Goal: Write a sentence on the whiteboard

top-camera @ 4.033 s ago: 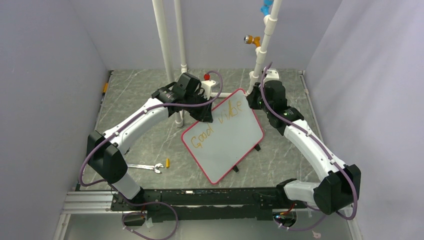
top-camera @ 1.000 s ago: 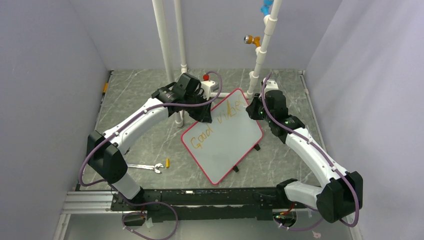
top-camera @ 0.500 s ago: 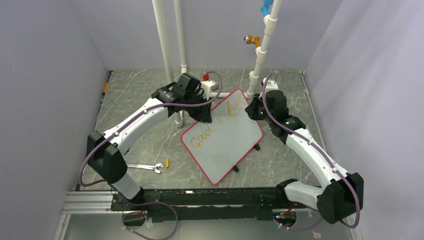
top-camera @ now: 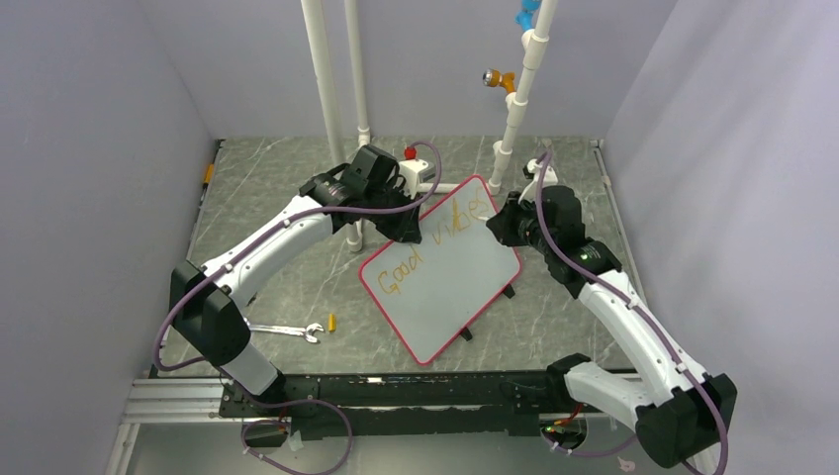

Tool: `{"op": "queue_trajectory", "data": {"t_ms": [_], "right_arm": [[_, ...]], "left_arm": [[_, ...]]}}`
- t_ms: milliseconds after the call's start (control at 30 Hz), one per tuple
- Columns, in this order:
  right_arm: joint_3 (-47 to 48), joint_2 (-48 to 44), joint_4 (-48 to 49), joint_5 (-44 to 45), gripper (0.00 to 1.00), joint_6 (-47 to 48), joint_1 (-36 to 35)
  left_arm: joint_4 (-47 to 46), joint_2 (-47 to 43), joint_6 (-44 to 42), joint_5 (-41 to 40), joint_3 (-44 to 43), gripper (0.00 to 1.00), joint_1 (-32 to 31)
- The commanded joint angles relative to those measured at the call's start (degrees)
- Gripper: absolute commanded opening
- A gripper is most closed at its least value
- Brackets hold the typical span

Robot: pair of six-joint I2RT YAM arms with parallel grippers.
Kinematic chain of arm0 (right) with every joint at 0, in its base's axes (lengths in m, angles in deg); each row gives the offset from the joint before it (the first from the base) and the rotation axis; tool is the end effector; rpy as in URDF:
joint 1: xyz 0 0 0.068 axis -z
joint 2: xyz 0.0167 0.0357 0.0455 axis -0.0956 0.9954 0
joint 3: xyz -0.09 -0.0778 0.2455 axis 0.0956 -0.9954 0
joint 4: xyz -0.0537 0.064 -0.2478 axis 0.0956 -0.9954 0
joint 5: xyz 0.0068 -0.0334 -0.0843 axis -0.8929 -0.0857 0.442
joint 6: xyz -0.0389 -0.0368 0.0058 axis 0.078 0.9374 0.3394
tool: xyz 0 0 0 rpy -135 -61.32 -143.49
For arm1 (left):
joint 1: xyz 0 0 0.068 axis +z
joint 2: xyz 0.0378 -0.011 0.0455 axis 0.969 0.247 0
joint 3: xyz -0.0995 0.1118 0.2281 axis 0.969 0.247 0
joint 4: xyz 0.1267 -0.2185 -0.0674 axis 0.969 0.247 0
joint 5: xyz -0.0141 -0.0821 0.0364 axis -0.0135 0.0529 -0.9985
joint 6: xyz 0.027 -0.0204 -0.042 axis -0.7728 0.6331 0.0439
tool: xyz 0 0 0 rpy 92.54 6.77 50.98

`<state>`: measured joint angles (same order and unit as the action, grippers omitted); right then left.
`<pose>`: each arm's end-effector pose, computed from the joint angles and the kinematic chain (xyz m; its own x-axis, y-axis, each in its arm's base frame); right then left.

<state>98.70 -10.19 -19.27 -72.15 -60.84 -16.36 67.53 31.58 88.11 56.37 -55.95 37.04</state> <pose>0.2113 0.0877 0.3244 -0.5393 0.1514 -0.8284 -0.2658 0.9028 0.3381 0.2654 -0.2280 0.3386 -0.6512 0.3797 -0.6571 0.7002 0.6346 -0.3271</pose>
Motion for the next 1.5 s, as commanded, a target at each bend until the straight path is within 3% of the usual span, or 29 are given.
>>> {"op": "queue_trajectory", "data": {"t_ms": [0, 333, 667, 1067, 1467], "right_arm": [[0.0, -3.3, -0.7, -4.6, 0.00, 0.2, -0.3], [-2.5, -6.5, -1.7, -7.8, 0.00, -0.7, -1.4], [-3.6, -8.1, -2.9, -9.2, 0.00, -0.7, -3.3], [-5.6, -10.9, -4.9, -3.8, 0.00, -0.1, -12.3], [-8.2, -12.3, -3.1, -3.9, 0.00, 0.0, -18.5]], "left_arm": [[0.6, -0.8, -6.0, -5.9, 0.7, 0.00, -0.3], [-4.4, -5.9, -5.1, -9.8, 5.7, 0.00, 0.2], [-3.3, -4.7, -5.1, -9.2, 4.3, 0.00, 0.6], [-4.6, -2.6, -1.8, -8.6, 3.4, 0.00, 1.1], [-5.9, -1.9, -1.1, -8.3, 3.0, 0.00, 2.4]]}}
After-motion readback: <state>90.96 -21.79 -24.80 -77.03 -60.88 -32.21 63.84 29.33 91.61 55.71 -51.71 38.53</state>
